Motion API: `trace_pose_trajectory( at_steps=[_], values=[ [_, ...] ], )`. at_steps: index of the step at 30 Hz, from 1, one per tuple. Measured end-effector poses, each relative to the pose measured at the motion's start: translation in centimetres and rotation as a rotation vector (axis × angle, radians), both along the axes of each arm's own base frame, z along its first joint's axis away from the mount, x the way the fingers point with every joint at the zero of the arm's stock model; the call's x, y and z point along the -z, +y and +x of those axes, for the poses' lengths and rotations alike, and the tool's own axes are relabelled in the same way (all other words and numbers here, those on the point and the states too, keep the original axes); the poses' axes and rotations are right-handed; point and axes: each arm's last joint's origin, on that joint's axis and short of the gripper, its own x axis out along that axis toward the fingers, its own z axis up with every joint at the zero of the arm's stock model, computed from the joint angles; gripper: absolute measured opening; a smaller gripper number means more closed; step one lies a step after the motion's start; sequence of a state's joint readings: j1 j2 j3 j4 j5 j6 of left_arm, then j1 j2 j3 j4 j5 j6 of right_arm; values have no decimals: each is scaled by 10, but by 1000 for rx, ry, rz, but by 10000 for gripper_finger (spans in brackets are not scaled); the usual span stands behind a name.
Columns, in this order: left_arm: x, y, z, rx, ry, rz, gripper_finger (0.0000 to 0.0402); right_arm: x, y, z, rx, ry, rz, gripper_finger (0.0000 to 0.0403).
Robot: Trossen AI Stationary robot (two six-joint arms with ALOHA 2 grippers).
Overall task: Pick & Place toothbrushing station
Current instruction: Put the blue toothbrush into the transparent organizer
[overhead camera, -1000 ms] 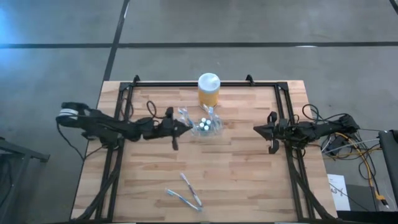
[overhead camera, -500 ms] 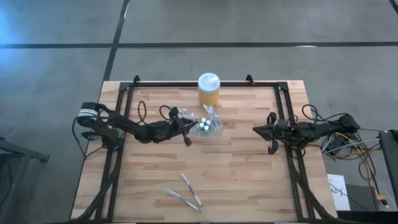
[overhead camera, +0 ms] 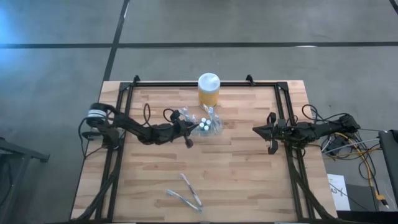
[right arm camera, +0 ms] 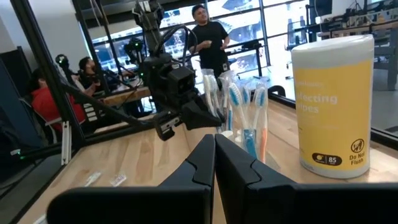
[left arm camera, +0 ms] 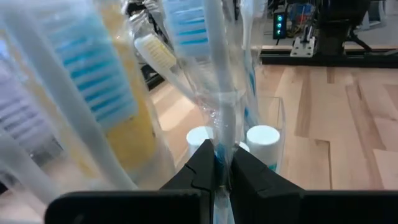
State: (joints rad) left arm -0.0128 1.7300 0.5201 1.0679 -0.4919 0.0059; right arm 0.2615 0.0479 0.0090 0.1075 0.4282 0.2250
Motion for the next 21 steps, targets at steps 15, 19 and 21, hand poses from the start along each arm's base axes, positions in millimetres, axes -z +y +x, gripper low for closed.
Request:
trace_pose_trajectory(
  at_steps=[15,19,21],
  values=[
    [7,0,0,-6,23,-20,41,0,0,0,0,-1,4,8],
    [8,0,0,-4,30,-25,72,0,0,0,0,-1,4,8],
    [7,-1,0,3,28,-26,86,0,0,0,0,-1,4,8]
  ],
)
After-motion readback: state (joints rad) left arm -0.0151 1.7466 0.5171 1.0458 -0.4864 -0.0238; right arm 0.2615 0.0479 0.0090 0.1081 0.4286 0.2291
